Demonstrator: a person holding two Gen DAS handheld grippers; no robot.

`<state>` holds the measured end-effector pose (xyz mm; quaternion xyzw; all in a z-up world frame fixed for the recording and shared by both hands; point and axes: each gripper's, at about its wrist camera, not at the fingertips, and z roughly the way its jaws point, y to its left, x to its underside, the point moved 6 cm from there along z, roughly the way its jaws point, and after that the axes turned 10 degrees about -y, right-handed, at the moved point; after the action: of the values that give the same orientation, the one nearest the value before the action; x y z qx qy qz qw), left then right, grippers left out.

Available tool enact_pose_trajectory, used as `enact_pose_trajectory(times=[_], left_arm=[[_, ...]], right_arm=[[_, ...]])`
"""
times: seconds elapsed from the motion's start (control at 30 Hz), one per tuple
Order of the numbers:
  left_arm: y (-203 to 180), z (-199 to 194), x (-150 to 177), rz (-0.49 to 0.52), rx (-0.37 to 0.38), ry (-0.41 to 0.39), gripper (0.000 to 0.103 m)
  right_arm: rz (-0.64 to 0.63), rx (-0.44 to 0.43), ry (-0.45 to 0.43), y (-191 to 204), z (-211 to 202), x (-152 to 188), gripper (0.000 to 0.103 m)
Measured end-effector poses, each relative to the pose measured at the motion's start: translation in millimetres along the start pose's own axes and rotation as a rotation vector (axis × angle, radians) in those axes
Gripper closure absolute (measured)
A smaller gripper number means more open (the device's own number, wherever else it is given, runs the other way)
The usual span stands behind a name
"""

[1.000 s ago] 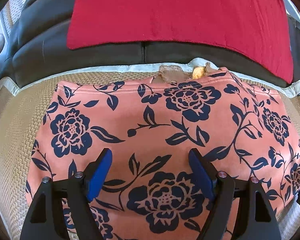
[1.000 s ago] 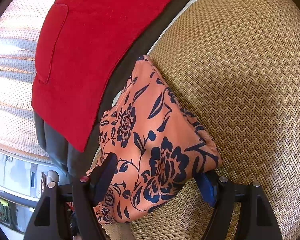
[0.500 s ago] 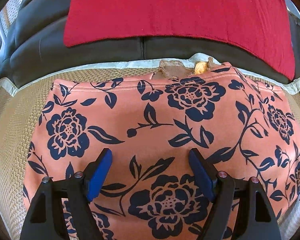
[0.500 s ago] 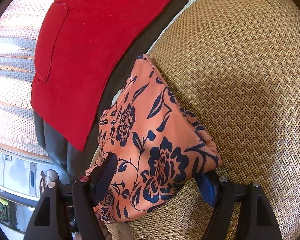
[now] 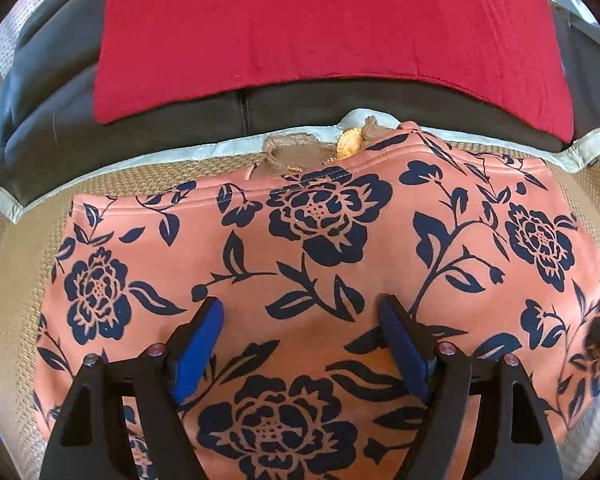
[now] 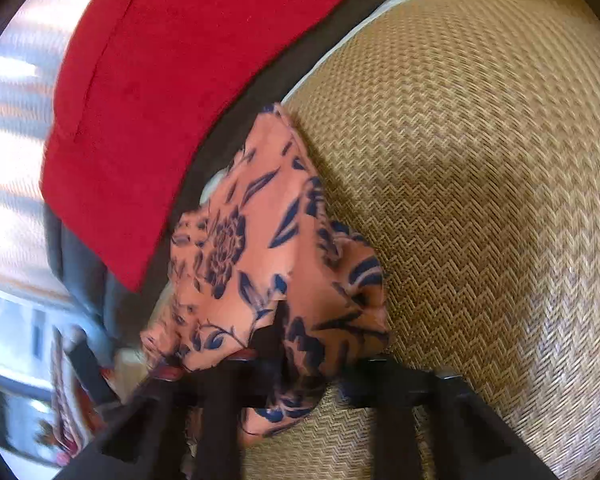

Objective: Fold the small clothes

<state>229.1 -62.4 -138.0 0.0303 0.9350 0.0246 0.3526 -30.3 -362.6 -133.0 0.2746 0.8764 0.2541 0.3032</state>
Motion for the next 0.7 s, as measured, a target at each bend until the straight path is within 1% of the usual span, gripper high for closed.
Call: enact_pose_trajectory(times=[0.03, 0.1, 0.13, 0.17, 0.2, 0.23, 0.27, 0.3, 0.33, 0.37, 0.4, 0.43, 0.5, 0.57, 0.6, 0.67, 0.7], left_arm=[[2, -3, -2, 0.011, -0.012, -0.001, 0.023], [6, -13, -5, -0.006, -0.019, -0.031, 0.023], [7, -16, -7, -0.014, -0.016, -0.046, 0.023], [5, -18, -8, -0.013, -0.017, -0.059, 0.023], [4, -17, -6, -0.001, -0.016, -0.057, 0.023], [-4, -8, -1, 0.035, -0.015, -0.024, 0.023], [-7, -4, 2, 0.059, -0.035, -0.014, 0.023], [-6, -3, 1, 0.069, -0.051, -0.031, 0.023], [-5, -2, 0, 0.066, -0.049, -0.029, 0.023], [-3, -1, 0, 0.049, -0.041, -0.020, 0.023], [-1, 1, -1, 0.040, -0.043, -0.018, 0.022], [-3, 0, 0, 0.039, -0.047, -0.019, 0.022], [-3, -1, 2, 0.046, -0.058, -0.030, 0.022], [-3, 0, 2, 0.049, -0.066, -0.037, 0.022], [-4, 0, 2, 0.047, -0.066, -0.038, 0.022], [-6, -1, 6, 0.039, -0.064, -0.036, 0.022], [-5, 1, 7, 0.038, -0.063, -0.035, 0.022]], right_arm=[[-0.106, 0.032, -0.049, 16, -13, -2, 0.092], [-0.245, 0.063, -0.134, 43, -36, -3, 0.093], [-0.295, 0.070, -0.163, 53, -45, -1, 0.093], [-0.313, 0.081, -0.170, 54, -45, 1, 0.093], [-0.333, 0.113, -0.163, 49, -39, 4, 0.092], [-0.332, 0.144, -0.130, 39, -25, 7, 0.087], [-0.258, 0.143, -0.043, 18, -6, 11, 0.086], [-0.178, 0.108, 0.016, 3, 2, 14, 0.078], [-0.114, 0.033, -0.007, -3, -3, 11, 0.075], [-0.079, -0.001, -0.022, -7, -10, 7, 0.067], [-0.065, -0.010, -0.030, -11, -15, 4, 0.039], [-0.041, -0.031, -0.057, -16, -25, -3, 0.029], [-0.037, -0.058, -0.071, -19, -33, -16, 0.029], [-0.034, -0.091, -0.055, -21, -31, -34, 0.029], [-0.034, -0.118, -0.039, -19, -25, -42, 0.029], [-0.054, -0.167, 0.037, -12, 0, -61, 0.029], [-0.063, -0.160, 0.045, -11, 7, -66, 0.029]])
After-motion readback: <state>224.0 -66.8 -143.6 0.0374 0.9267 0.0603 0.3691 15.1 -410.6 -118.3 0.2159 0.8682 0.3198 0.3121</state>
